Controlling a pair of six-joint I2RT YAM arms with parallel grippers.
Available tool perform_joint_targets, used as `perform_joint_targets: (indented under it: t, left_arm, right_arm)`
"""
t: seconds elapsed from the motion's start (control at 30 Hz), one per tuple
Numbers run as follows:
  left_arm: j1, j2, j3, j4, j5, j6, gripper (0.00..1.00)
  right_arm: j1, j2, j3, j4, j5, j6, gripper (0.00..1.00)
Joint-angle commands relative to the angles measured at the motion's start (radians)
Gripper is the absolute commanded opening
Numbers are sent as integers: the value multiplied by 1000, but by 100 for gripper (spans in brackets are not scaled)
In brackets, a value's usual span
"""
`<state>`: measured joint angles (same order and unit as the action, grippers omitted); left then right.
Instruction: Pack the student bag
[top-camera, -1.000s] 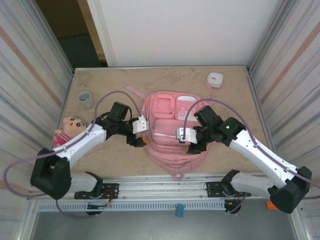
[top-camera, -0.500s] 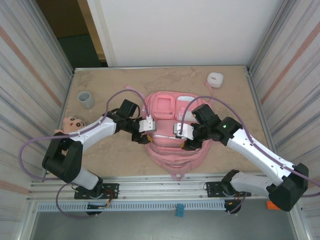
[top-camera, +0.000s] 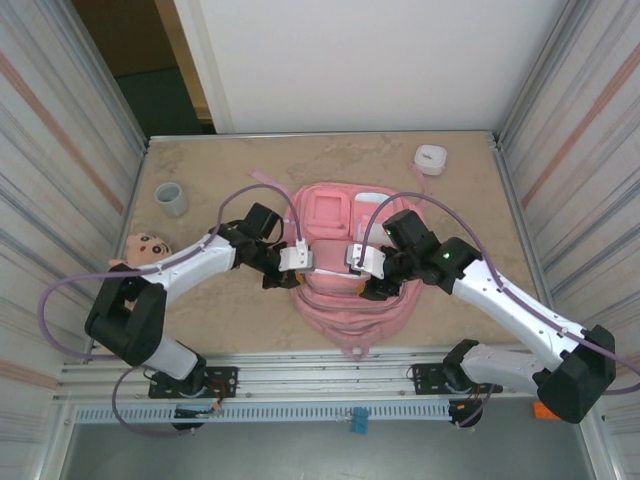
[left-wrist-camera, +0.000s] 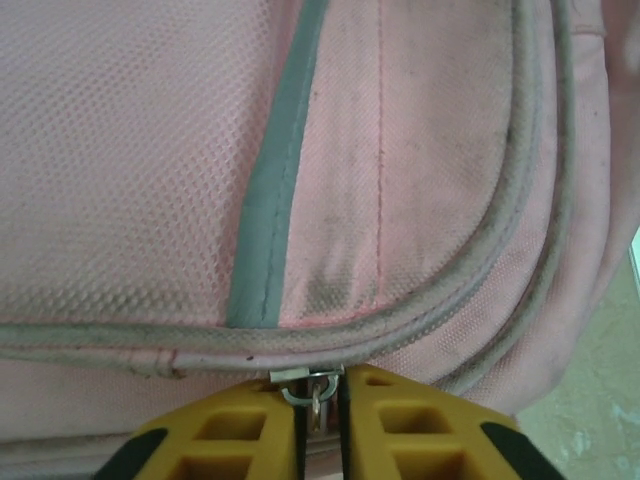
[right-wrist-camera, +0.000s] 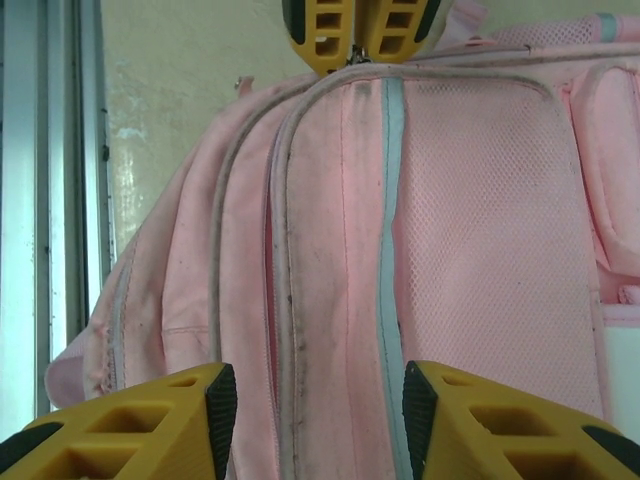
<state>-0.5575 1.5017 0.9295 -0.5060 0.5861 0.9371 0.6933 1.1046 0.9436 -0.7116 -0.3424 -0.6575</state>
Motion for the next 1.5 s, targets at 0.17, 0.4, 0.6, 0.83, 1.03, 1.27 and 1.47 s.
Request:
perform_joint_targets:
  t: [0.17, 0.4, 0.6, 0.83, 1.03, 1.27, 1.47]
  left_arm:
    - [-10, -116, -56, 25, 66, -105, 2]
    - [-10, -198, -142, 145, 83, -238, 0]
    - [-10, -251, -197, 231, 83, -331, 0]
    - [-10, -264, -209, 238, 89, -371, 0]
    - [-12, -270, -214, 266, 100, -407, 0]
    - [-44, -301, -254, 355, 98, -535, 2]
    - [-133, -310, -262, 348, 97, -604, 8]
  right_arm:
    - [72, -23, -42, 65, 43, 59, 53]
    - [111, -38, -149, 259, 90, 111, 59]
    - [99, 9, -191, 354, 84, 128, 56]
    - [51, 34, -211, 432, 45, 167, 36]
    - [30, 54, -218, 460, 39, 166, 25]
    - [27, 81, -217, 524, 20, 197, 7]
    - [24, 111, -217, 585, 17, 211, 0]
